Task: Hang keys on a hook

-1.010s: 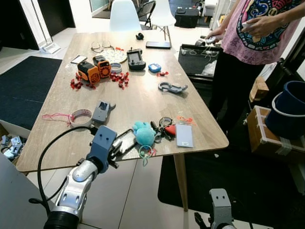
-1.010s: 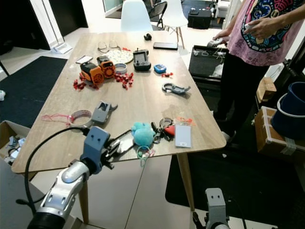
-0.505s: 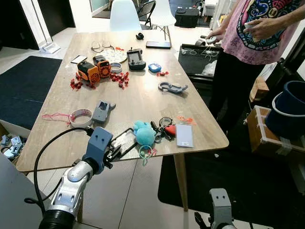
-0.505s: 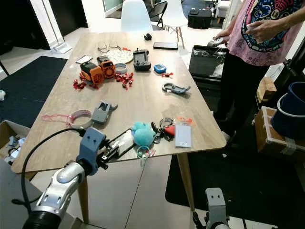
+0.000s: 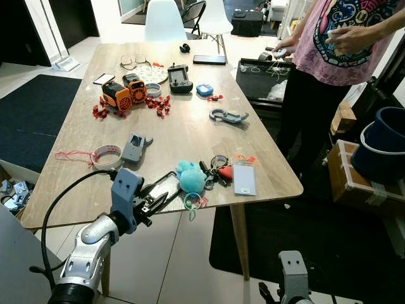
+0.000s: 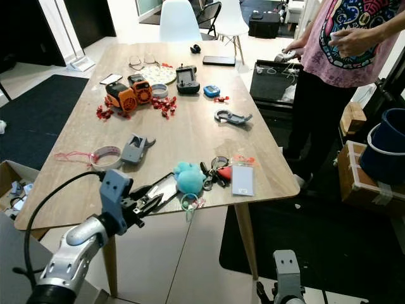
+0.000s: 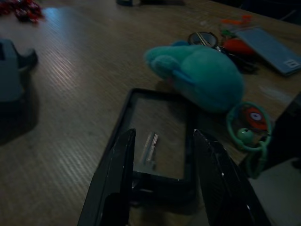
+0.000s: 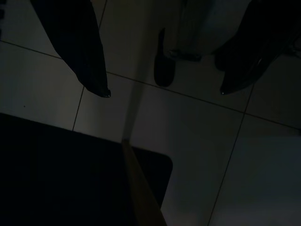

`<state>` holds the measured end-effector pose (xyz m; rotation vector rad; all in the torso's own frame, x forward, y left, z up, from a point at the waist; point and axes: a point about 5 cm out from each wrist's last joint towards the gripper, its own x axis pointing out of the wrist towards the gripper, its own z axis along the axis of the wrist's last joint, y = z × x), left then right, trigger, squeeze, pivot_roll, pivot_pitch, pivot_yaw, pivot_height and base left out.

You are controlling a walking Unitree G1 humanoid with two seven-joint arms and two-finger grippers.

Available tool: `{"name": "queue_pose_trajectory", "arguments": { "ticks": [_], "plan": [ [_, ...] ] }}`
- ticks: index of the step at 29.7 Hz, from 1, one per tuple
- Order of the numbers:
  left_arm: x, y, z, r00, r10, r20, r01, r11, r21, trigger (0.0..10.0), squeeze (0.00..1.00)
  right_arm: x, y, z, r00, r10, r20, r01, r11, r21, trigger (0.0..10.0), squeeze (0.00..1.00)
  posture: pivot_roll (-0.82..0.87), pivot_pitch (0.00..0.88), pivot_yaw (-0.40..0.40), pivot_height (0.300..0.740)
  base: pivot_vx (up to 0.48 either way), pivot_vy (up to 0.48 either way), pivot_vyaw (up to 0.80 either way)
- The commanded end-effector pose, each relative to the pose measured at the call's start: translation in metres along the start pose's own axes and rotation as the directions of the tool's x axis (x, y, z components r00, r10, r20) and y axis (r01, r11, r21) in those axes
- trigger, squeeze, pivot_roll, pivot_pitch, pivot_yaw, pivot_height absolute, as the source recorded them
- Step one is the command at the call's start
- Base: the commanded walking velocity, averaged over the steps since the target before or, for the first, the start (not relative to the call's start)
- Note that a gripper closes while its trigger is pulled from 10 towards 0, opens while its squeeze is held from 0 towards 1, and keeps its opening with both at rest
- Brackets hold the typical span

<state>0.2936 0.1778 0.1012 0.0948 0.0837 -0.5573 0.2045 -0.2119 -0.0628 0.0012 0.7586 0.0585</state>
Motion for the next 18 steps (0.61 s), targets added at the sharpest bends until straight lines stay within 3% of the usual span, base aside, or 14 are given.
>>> {"name": "queue_pose_trajectory", "arguments": {
  "ticks": [1,18],
  "plan": [
    [-0.007,0.007,-0.008,0.999,0.023,-0.037,-0.022,0.999,0.027,10.0,0.00,-0.003,-0.003,-0.008,1.000,-0.011,-0.026,0.011,1.000,0.012,10.0,0.00,0.03,0.100,-0.011,0.740,0.000,0.000,0.00],
    [-0.018,0.016,-0.015,0.998,0.049,-0.029,-0.048,0.998,0.029,10.0,0.00,-0.004,-0.004,-0.009,0.999,-0.018,-0.027,0.019,1.000,0.018,10.0,0.00,0.03,0.093,-0.007,0.740,0.000,0.000,0.00]
  ]
}}
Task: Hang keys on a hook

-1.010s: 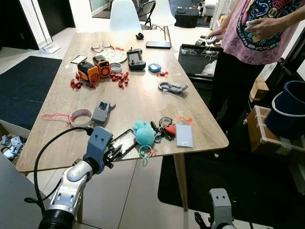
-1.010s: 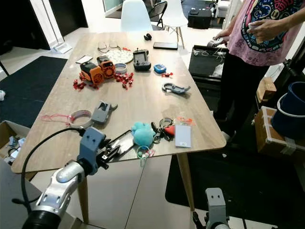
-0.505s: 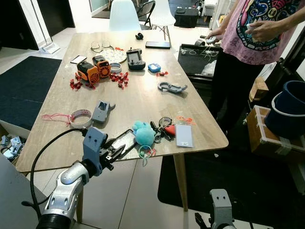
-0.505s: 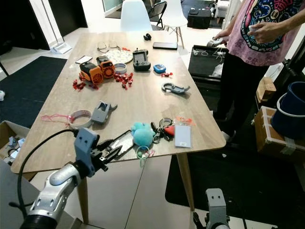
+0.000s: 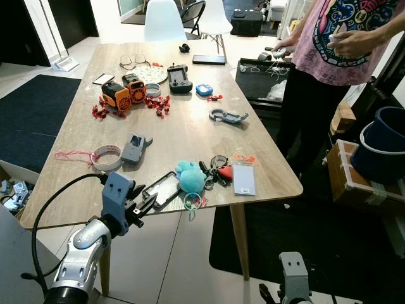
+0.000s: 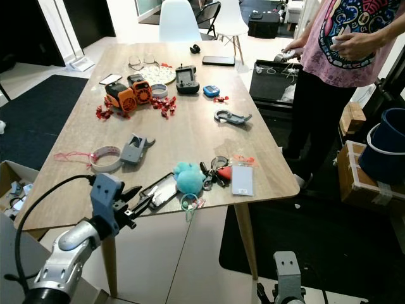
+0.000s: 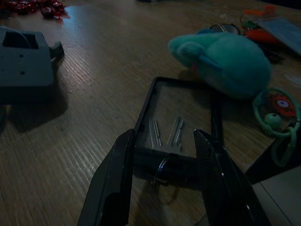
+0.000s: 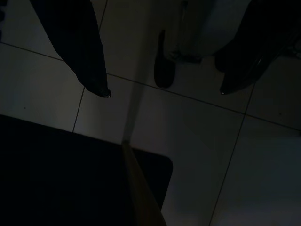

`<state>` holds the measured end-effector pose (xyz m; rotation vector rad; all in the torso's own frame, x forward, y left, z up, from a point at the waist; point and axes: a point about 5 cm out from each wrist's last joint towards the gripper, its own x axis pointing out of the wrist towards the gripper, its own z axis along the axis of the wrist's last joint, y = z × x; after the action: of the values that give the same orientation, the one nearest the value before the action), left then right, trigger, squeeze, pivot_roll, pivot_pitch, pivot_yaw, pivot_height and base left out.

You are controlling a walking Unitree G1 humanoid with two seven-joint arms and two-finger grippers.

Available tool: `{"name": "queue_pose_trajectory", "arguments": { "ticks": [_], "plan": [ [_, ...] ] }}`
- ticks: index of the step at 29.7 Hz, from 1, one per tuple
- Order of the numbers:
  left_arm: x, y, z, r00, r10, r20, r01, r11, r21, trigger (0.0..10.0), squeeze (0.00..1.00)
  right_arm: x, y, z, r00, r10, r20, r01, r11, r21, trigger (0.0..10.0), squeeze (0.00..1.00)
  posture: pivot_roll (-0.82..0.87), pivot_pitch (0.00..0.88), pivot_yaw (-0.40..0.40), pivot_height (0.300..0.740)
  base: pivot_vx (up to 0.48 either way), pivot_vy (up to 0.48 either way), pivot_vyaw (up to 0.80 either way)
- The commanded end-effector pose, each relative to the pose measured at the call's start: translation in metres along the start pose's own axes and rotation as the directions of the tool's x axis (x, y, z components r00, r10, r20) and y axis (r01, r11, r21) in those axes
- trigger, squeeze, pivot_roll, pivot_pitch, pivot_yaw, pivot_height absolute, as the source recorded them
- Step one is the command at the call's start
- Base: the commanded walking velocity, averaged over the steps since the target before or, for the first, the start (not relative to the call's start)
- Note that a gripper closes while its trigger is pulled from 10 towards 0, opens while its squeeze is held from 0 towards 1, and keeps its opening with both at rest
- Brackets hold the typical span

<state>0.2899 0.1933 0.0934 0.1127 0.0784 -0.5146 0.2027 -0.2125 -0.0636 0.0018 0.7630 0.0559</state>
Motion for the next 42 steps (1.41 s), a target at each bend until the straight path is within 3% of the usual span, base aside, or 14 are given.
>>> {"name": "queue_pose_trajectory", "arguments": {
  "ticks": [1,31,32,36,37,39,40,42],
  "plan": [
    [-0.0082,0.0053,-0.0074,0.999,-0.003,-0.033,0.004,1.000,0.009,10.0,0.00,-0.0030,-0.0038,-0.0077,1.000,-0.016,-0.023,0.017,1.000,0.017,10.0,0.00,0.03,0.092,-0.007,0.740,0.000,0.000,0.00],
    [-0.0068,0.0042,-0.0171,0.999,0.004,-0.052,-0.004,1.000,0.004,10.0,0.00,-0.0028,-0.0044,-0.0066,1.000,-0.017,-0.021,0.017,1.000,0.011,10.0,0.00,0.02,0.084,-0.007,0.740,0.000,0.000,0.00],
    [-0.0067,0.0042,-0.0171,0.999,0.004,-0.051,-0.004,1.000,0.003,9.4,0.00,-0.0028,-0.0044,-0.0067,1.000,-0.017,-0.021,0.017,1.000,0.012,10.0,0.00,0.03,0.085,-0.008,0.740,0.000,0.000,0.00],
    [-0.0063,0.0043,-0.0168,0.999,0.004,-0.049,-0.004,1.000,0.002,9.1,0.00,-0.0028,-0.0044,-0.0066,1.000,-0.016,-0.021,0.016,1.000,0.012,10.0,0.00,0.03,0.087,-0.008,0.740,0.000,0.000,0.00],
    [-0.0062,0.0044,-0.0166,0.999,0.004,-0.048,-0.004,1.000,0.001,7.0,0.00,-0.0027,-0.0043,-0.0065,1.000,-0.016,-0.021,0.016,1.000,0.012,10.0,0.00,0.03,0.088,-0.008,0.740,0.000,0.000,0.00],
    [-0.0061,0.0045,-0.0166,0.999,0.005,-0.047,-0.005,1.000,0.001,6.5,0.00,-0.0027,-0.0042,-0.0066,1.000,-0.016,-0.021,0.016,1.000,0.012,10.0,0.00,0.03,0.088,-0.007,0.740,0.000,0.000,0.00],
    [-0.0062,0.0046,-0.0166,0.999,0.006,-0.046,-0.006,1.000,0.000,5.3,0.00,-0.0027,-0.0041,-0.0069,1.000,-0.016,-0.022,0.016,1.000,0.014,10.0,0.00,0.03,0.088,-0.006,0.740,0.000,0.000,0.00],
    [-0.0063,0.0048,-0.0167,0.999,0.005,-0.046,-0.005,1.000,0.000,4.8,0.00,-0.0027,-0.0039,-0.0070,1.000,-0.016,-0.023,0.016,1.000,0.014,10.0,0.00,0.03,0.089,-0.006,0.740,0.000,0.000,0.00]
  ]
}}
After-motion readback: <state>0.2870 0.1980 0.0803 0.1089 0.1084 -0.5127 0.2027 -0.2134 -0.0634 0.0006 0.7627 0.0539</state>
